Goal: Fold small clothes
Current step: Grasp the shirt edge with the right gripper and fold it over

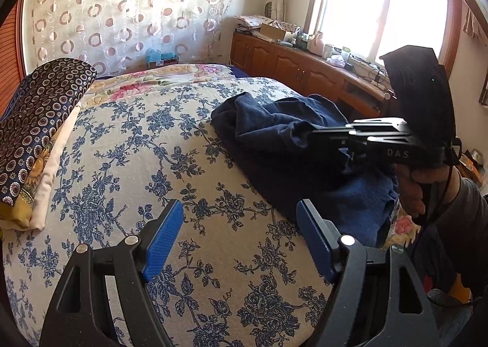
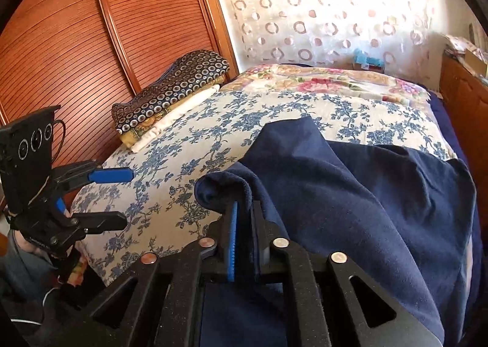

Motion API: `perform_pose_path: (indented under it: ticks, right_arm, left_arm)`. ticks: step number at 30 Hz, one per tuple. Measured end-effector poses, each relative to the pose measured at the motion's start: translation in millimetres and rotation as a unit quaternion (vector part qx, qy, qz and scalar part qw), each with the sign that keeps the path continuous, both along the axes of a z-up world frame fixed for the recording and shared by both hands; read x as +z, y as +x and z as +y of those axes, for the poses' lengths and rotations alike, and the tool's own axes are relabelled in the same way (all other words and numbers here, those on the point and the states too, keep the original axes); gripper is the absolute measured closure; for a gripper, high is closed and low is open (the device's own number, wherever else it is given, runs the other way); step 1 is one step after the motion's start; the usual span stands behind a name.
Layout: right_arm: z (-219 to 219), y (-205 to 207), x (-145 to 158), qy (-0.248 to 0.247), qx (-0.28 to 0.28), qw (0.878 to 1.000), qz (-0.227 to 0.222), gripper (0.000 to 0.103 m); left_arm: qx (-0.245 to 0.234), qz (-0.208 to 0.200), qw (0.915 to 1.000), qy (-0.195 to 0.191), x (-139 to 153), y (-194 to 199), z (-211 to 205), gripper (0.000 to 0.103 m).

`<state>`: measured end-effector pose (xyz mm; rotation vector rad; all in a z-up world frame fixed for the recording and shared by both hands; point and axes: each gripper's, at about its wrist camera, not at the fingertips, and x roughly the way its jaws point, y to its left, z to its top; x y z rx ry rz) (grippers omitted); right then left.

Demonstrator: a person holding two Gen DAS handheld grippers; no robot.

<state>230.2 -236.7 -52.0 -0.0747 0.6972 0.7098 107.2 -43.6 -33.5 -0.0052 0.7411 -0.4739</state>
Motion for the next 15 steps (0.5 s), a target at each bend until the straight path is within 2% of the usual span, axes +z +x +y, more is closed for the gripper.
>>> perform_pose_path:
  ticks: [4, 7, 11, 15]
  right_arm:
    - [-7.6, -0.7, 15.3, -0.012, -0.018, 0.999, -0.026, 0.097]
    - [-29.6, 7.4, 37.6, -0.021, -0.050, 0.997, -0.049, 0.097]
    - [-71.8, 38.0, 62.2, -0.033, -0.126, 0.990, -0.053, 0.097]
    - [-109.1, 71.9, 68.0, -0.051, -0.197, 0.978, -0.038, 0.097]
  left_arm:
    - [-0.003, 0.001, 1.0000, 0.002, -1.2, -0.6, -0.7, 0.026]
    - [-0.003, 0.002, 1.0000, -0.001, -1.6, 0.2, -1.0, 0.026]
    - [-0.005, 0.001, 1.0000, -0.003, -1.5, -0.9, -2.0, 0.026]
    - [-0.009, 0.001, 1.0000, -0.004, -2.1, -0.5, -4.5, 0.026]
